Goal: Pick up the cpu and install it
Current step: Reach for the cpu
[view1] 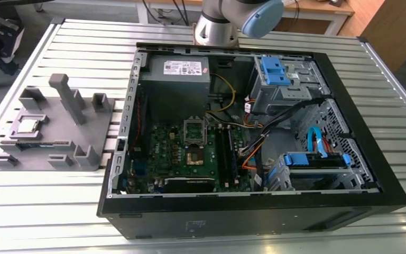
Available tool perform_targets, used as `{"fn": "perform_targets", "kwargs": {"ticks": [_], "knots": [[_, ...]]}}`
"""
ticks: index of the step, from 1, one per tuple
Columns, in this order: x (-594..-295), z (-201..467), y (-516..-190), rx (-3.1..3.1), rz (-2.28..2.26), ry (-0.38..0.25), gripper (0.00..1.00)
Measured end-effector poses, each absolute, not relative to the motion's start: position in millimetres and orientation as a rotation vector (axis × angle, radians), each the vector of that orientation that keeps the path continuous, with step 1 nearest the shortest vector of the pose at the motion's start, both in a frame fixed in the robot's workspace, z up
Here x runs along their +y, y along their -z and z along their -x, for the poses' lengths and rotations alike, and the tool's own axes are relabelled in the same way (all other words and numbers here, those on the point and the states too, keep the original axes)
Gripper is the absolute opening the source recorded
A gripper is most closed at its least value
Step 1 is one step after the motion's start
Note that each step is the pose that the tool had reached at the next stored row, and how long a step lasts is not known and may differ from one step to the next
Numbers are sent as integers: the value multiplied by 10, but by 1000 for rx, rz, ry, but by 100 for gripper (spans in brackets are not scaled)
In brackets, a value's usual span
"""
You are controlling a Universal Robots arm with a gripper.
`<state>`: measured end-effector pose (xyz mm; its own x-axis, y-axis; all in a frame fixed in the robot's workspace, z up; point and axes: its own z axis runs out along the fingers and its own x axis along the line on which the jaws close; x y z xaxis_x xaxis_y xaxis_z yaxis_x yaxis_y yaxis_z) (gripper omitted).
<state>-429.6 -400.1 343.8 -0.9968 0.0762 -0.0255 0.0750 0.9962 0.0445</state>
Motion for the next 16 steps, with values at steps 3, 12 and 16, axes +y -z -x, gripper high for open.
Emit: {"fn": "perform_targets", "kwargs": {"ticks": [3, 12, 16], "knots": [[-4001, 4320, -3406, 3111, -118, -68, 11], [-4013, 4369, -3275, 3112, -118, -68, 11], [-4035, 4388, -3228, 3112, -118, -68, 11]]}}
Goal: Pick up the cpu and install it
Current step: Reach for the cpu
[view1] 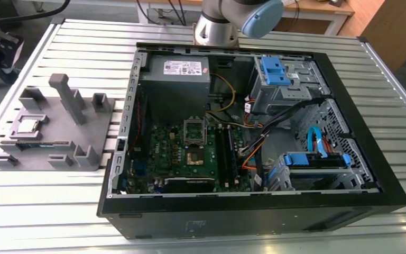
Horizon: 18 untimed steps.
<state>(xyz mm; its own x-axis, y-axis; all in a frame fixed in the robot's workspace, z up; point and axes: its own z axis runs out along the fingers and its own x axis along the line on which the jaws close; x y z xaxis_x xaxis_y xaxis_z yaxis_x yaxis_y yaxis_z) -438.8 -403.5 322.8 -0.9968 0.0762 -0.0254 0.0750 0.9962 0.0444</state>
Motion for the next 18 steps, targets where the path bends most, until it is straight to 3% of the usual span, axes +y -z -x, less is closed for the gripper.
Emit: {"fn": "perform_targets", "kwargs": {"ticks": [18], "knots": [[-4131, 4495, -3056, 3111, -118, -68, 11]]}}
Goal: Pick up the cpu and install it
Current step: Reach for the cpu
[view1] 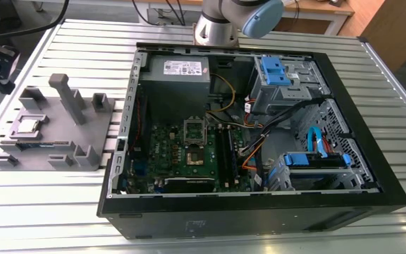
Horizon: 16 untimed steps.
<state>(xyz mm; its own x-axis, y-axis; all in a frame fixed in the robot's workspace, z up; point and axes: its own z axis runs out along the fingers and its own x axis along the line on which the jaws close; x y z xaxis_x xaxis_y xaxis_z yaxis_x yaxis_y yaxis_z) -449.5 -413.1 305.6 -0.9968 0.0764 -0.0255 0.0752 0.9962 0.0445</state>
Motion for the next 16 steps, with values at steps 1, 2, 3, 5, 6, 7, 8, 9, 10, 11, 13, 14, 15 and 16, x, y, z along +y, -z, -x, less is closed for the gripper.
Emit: {"fn": "perform_targets", "kwargs": {"ticks": [1, 2, 3, 5, 6, 7, 8, 9, 10, 11, 13, 14, 15, 16], "knots": [[-4133, 4496, -3053, 3111, -118, -68, 11], [-4133, 4495, -3053, 3111, -118, -68, 11], [-4134, 4496, -3054, 3112, -118, -68, 11], [-4134, 4497, -3052, 3112, -118, -68, 11], [-4134, 4497, -3052, 3112, -118, -68, 11], [-4134, 4498, -3052, 3112, -118, -68, 11], [-4134, 4500, -3051, 3112, -118, -68, 11], [-4134, 4502, -3049, 3111, -118, -68, 11], [-4134, 4503, -3048, 3112, -118, -68, 11], [-4134, 4504, -3046, 3112, -118, -68, 11], [-4134, 4504, -3043, 3112, -118, -68, 11], [-4134, 4505, -3041, 3112, -118, -68, 11], [-4134, 4505, -3039, 3112, -118, -68, 11], [-4134, 4506, -3038, 3112, -118, -68, 11]]}}
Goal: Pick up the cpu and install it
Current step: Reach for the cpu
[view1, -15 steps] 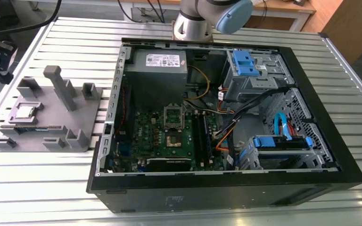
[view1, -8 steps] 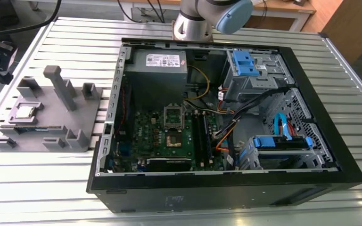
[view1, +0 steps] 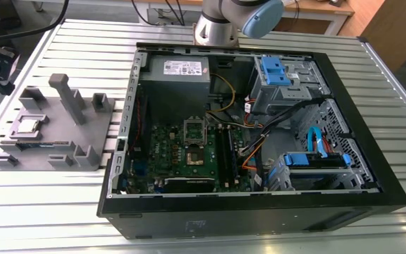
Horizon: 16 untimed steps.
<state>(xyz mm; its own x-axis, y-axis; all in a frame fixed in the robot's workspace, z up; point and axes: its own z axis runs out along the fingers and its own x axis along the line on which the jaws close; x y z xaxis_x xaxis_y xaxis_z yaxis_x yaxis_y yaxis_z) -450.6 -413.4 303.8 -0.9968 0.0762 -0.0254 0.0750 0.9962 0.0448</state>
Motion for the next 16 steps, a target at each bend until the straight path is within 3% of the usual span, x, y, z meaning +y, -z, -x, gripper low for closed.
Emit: {"fn": "perform_targets", "kwargs": {"ticks": [16], "knots": [[-4134, 4525, -2982, 3112, -118, -68, 11]]}}
